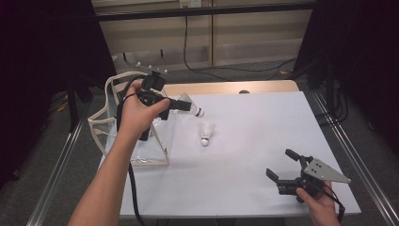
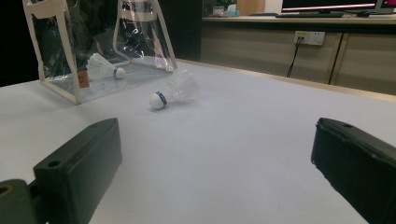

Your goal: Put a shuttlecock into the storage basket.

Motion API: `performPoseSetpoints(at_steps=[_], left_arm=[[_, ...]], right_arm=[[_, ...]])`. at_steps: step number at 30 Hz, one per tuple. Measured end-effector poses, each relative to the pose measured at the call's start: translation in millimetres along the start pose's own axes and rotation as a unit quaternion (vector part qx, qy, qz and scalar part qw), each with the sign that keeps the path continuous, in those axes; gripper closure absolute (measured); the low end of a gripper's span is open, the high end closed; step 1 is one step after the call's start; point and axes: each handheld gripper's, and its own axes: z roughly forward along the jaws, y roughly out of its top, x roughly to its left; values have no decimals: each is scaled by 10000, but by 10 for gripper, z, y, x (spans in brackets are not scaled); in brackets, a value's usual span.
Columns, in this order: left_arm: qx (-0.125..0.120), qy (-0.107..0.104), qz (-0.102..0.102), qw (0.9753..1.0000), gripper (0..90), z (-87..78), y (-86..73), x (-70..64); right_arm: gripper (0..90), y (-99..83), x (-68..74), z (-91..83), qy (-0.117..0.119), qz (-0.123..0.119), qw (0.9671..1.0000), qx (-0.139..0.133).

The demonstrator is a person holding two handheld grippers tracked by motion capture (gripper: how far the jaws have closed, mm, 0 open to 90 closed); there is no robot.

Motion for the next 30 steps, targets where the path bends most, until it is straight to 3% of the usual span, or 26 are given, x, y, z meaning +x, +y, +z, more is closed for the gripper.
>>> performPoseSetpoints(at_steps=[30], left_arm=[[-94, 183, -79, 9998, 900, -178, 102, 52]], right_arm=[[14, 0, -2, -1, 4, -8, 10000, -4]])
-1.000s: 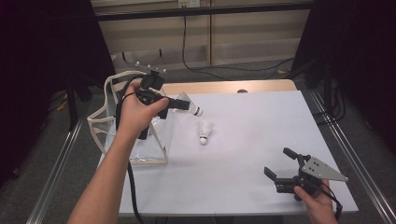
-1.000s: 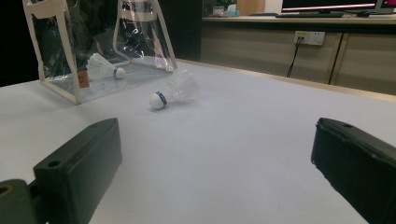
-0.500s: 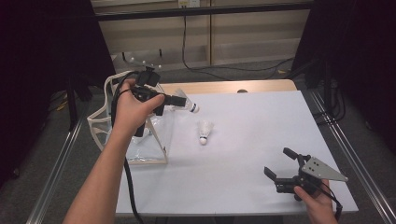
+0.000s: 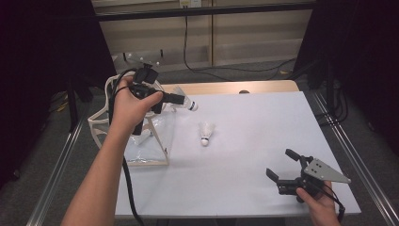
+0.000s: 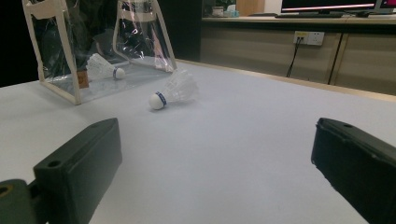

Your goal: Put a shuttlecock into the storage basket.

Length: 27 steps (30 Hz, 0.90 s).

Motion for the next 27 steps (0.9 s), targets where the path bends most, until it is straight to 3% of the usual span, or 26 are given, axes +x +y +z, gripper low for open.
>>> performPoseSetpoints(at_steps=[27], left_arm=[[-78, 176, -45, 9998, 900, -162, 98, 32]], right_arm=[[14, 1, -1, -1, 4, -3, 10000, 2]])
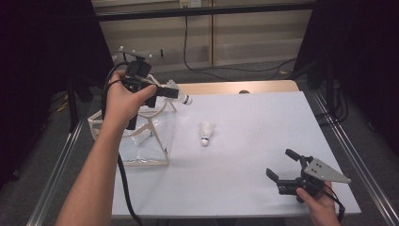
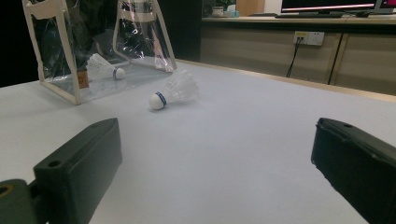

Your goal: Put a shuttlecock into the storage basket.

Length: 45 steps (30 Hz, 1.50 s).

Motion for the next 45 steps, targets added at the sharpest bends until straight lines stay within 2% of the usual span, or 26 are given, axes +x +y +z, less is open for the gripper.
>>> performPoseSetpoints(at_steps=[13, 29, 39, 45], left_arm=[[-80, 125, -64, 9999, 900, -58, 18, 38], [-48, 283, -91, 9995, 900, -119, 27, 96], [-172, 344, -174, 9991, 900, -197, 25, 140], [-186, 396, -148, 9989, 900, -241, 24, 153]], right_arm=[[14, 0, 2, 1, -13, -1, 10000, -3], [15, 1, 0, -1, -8, -7, 10000, 1], [15, 1, 0, 0, -1, -6, 10000, -3], [15, 1, 0, 0, -8, -7, 10000, 1]])
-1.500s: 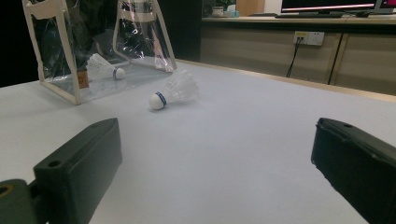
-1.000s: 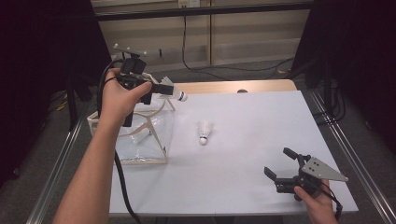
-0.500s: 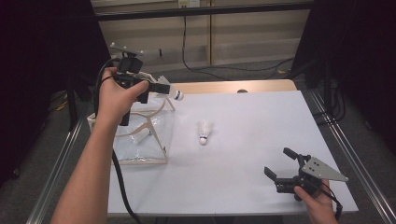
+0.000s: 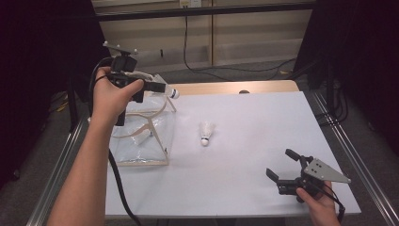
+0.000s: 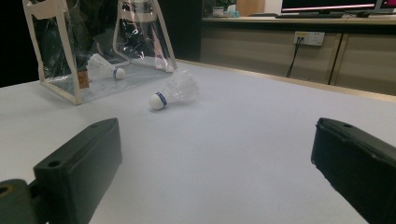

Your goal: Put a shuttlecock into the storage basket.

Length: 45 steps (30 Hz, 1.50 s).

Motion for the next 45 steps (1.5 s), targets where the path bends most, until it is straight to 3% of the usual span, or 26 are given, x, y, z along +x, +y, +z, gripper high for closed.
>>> performPoseSetpoints(at_steps=[15, 45], left_arm=[[-52, 165, -51, 9998, 900, -72, 3, 42], [-172, 493, -279, 9982, 900, -240, -19, 275]], right_arm=[[15, 0, -1, 0, 8, -2, 10000, -3], [15, 0, 0, 0, -10, -3, 10000, -5]])
